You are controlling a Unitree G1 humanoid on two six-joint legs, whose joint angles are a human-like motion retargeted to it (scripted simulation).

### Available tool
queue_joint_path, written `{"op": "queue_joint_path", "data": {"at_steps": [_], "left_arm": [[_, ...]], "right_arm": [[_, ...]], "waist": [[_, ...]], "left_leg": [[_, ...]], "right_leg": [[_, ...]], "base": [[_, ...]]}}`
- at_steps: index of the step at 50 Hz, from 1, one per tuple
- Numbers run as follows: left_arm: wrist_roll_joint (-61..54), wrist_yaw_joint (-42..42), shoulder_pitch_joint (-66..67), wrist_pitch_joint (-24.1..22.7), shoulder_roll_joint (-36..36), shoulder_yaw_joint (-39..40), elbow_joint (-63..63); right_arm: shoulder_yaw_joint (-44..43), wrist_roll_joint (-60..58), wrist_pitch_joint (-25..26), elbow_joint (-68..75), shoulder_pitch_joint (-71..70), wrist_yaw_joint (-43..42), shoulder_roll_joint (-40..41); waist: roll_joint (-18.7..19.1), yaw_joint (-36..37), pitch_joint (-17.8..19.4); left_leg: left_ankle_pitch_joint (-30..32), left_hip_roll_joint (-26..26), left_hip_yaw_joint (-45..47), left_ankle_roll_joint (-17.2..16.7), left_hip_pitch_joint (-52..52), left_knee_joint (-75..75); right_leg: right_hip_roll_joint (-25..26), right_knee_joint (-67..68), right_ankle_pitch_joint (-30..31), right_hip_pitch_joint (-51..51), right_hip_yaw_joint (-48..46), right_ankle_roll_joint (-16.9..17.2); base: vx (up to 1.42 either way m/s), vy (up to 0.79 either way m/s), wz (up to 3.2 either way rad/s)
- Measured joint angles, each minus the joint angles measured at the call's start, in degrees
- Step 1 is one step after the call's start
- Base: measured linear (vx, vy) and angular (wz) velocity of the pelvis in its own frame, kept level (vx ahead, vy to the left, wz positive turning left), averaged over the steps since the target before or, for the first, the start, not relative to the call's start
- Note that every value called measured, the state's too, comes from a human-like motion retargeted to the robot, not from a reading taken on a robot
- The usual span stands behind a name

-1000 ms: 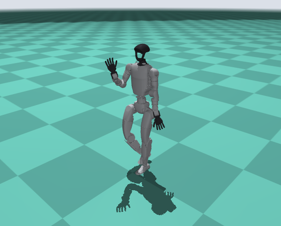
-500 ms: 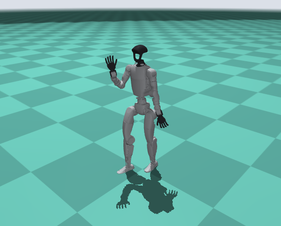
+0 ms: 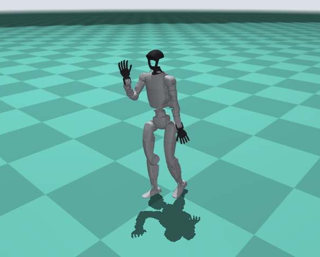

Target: Upper body actions

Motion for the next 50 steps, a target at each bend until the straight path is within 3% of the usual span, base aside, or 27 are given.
{"op": "queue_joint_path", "data": {"at_steps": [5, 7, 10, 12, 22, 28, 30, 32, 35, 36, 37, 38, 40, 45, 50], "left_arm": [[-0.2, 0.7, 0.3, 0.3, 0.3, -0.3, -0.1], [0.0, 0.4, 0.3, 0.6, 0.4, -0.4, 0.3], [0.2, -0.2, -0.1, 0.9, 0.6, -0.5, 0.9], [0.6, -0.3, 0.1, 1.2, 0.8, -0.6, 1.1], [1.6, -0.5, -0.1, 1.6, 0.6, -1.2, 1.3], [2.8, -1.2, -0.3, 1.8, 1.0, -0.9, 1.6], [3.1, -1.7, -0.4, 2.1, 1.2, -1.0, 2.0], [3.4, -2.3, -0.3, 2.5, 1.2, -0.8, 2.3], [4.2, -3.1, -0.4, 2.8, 1.3, -0.3, 2.4], [4.5, -3.5, -0.4, 2.8, 1.3, -0.1, 2.3], [4.6, -3.8, -0.3, 2.8, 1.3, 0.0, 2.1], [4.5, -3.9, -0.2, 2.7, 1.4, 0.1, 1.9], [4.2, -3.9, 0.0, 2.5, 1.5, 0.3, 1.8], [3.9, -4.4, 0.6, 2.5, 1.5, 0.7, 2.2], [3.9, -4.4, 1.4, 2.7, 1.7, 0.3, 2.3]], "right_arm": [[0.7, -1.6, 0.1, -1.2, -1.8, -1.2, 0.8], [0.6, -2.3, -0.3, -1.5, -2.5, -2.2, 0.9], [0.2, -2.5, -1.2, -2.0, -3.6, -4.6, 1.1], [0.2, -2.3, -1.1, -2.8, -4.3, -6.6, 1.9], [0.8, -3.2, -0.5, -3.2, -7.6, -10.1, 4.9], [0.7, -3.2, -2.2, 16.1, -9.1, -7.9, 9.3], [0.3, -8.0, 2.3, 28.5, -10.6, -1.6, 11.1], [-0.3, -19.3, 12.8, 39.5, -11.8, 18.3, 13.0], [-1.7, -38.6, 24.8, 47.9, -12.5, 64.3, 13.6], [-2.9, -47.3, 25.8, 49.8, -12.3, 85.5, 14.0], [-3.9, -53.8, 26.2, 51.2, -12.0, 101.1, 14.1], [-4.3, -55.9, 25.2, 52.0, -11.5, 105.8, 14.0], [-4.1, -57.1, 23.4, 52.0, -10.2, 101.4, 14.1], [-4.1, -54.7, 22.1, 51.9, -8.5, 78.2, 14.8], [-4.6, -47.3, 22.7, 52.8, -8.6, 76.1, 14.7]], "waist": [[1.5, 2.5, 1.3], [1.8, 2.9, 1.7], [1.8, 1.5, 1.6], [1.7, 1.9, 2.0], [1.8, 2.7, 2.2], [1.9, 2.4, 2.3], [1.9, 2.5, 2.2], [1.9, 2.7, 2.0], [1.7, 3.1, 2.0], [1.5, 3.2, 2.0], [1.4, 3.2, 2.0], [1.4, 3.2, 2.1], [1.2, 3.1, 2.3], [1.2, 3.3, 2.4], [1.0, 3.4, 2.6]], "left_leg": [[-2.4, 0.0, -3.5, 2.9, 1.0, -13.9], [-1.5, -0.5, -4.9, 5.6, 1.7, -16.9], [-4.3, 0.1, -4.0, 4.5, 2.4, -15.8], [-2.9, 1.7, 0.6, 5.1, 2.3, -17.0], [-3.0, 0.8, -1.5, 6.6, 4.1, -19.9], [-2.9, 1.1, -0.5, 7.3, 5.6, -21.9], [-3.0, 0.9, -0.9, 7.7, 6.1, -22.3], [-3.0, 0.7, -1.2, 7.9, 6.8, -22.7], [-3.0, 0.7, -0.8, 8.3, 7.5, -23.2], [-3.0, 0.5, -1.0, 8.6, 7.7, -23.3], [-3.0, 0.4, -1.1, 8.7, 7.9, -23.4], [-3.0, 0.4, -1.2, 8.9, 8.0, -23.6], [-3.0, 0.3, -1.4, 9.1, 8.4, -23.7], [-3.1, -0.3, -1.3, 10.1, 9.0, -23.9], [-3.1, -0.9, -0.9, 11.1, 9.5, -24.0]], "right_leg": [[3.9, 0.0, -0.4, 1.2, 1.9, -0.9], [4.7, -0.3, -0.6, 1.8, 2.3, -1.0], [4.4, -0.4, -0.8, 1.8, 1.1, -0.9], [4.7, -0.4, -0.8, 2.0, 1.4, -1.0], [4.8, -0.3, -1.2, 2.6, 0.5, -0.9], [4.6, -0.1, -1.2, 3.0, 0.0, -0.4], [4.5, 0.1, -1.2, 3.1, 0.1, -0.2], [4.4, 0.3, -1.2, 3.4, 0.3, 0.0], [4.3, 0.5, -1.2, 3.8, 0.4, 0.2], [4.3, 0.5, -1.2, 4.0, 0.2, 0.3], [4.2, 0.5, -1.2, 4.2, 0.0, 0.5], [4.1, 0.4, -1.2, 4.4, -0.3, 0.6], [3.9, 0.6, -1.2, 4.7, -0.7, 0.8], [3.4, 1.5, -0.9, 4.5, 0.2, 1.4], [2.8, 2.4, -0.1, 4.1, 1.5, 2.3]], "base": [[0.07, -0.07, -0.51], [0.06, -0.04, -0.21], [0.03, -0.02, 0.26], [0.01, -0.01, -0.10], [0.01, 0.02, 0.08], [0.00, 0.07, 0.07], [0.00, 0.10, -0.05], [0.01, 0.09, -0.08], [0.03, 0.08, -0.02], [0.03, 0.07, 0.14], [0.03, 0.07, 0.22], [0.01, 0.11, 0.21], [0.00, 0.14, 0.14], [0.00, 0.11, -0.12], [-0.03, 0.13, -0.21]]}}
